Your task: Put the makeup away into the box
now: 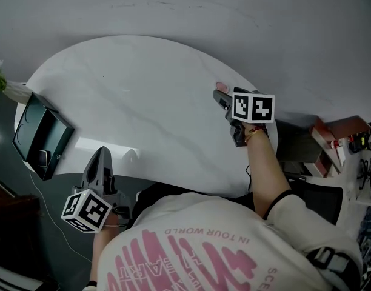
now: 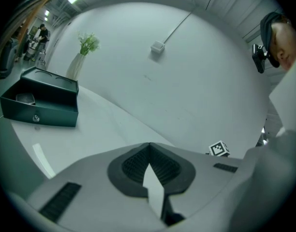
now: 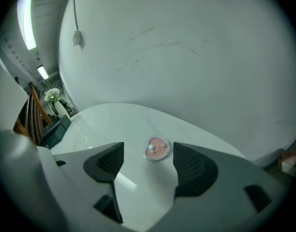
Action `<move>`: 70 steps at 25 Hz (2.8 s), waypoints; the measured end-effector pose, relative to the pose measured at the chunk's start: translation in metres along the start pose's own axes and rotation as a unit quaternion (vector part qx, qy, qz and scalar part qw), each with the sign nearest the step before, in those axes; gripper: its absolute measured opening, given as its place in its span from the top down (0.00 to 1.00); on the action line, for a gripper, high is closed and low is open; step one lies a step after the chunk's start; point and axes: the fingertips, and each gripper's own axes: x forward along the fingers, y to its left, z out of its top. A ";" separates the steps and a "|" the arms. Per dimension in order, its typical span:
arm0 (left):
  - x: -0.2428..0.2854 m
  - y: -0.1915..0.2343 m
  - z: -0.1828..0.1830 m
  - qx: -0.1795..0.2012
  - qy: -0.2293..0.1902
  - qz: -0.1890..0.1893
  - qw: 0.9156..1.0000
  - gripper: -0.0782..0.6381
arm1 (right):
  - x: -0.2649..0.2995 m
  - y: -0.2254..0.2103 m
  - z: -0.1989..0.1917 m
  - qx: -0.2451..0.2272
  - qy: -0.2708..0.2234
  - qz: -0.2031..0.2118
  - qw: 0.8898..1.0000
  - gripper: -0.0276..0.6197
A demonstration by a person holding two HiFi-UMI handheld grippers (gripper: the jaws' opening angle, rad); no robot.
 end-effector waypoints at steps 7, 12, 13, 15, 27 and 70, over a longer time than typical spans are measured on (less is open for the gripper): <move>-0.007 0.016 0.001 -0.006 0.004 0.019 1.000 0.89 | 0.022 -0.008 -0.007 -0.031 0.020 -0.043 0.998 0.46; -0.009 0.021 0.004 -0.007 0.000 0.023 1.000 0.89 | 0.035 -0.012 -0.010 -0.057 0.025 -0.071 0.996 0.46; -0.009 0.021 0.004 -0.007 -0.001 0.024 1.000 0.89 | 0.035 -0.014 -0.010 -0.057 0.024 -0.075 0.995 0.46; -0.011 0.024 0.005 -0.010 -0.001 0.027 1.000 0.89 | 0.036 -0.014 -0.010 -0.054 0.022 -0.077 0.995 0.46; -0.010 0.022 0.002 -0.015 -0.004 0.015 1.000 0.89 | 0.035 -0.014 -0.008 -0.041 0.014 -0.090 0.995 0.55; -0.187 0.192 0.067 -0.083 -0.109 0.098 0.986 0.89 | 0.046 0.384 -0.063 -0.185 0.089 0.147 0.968 0.60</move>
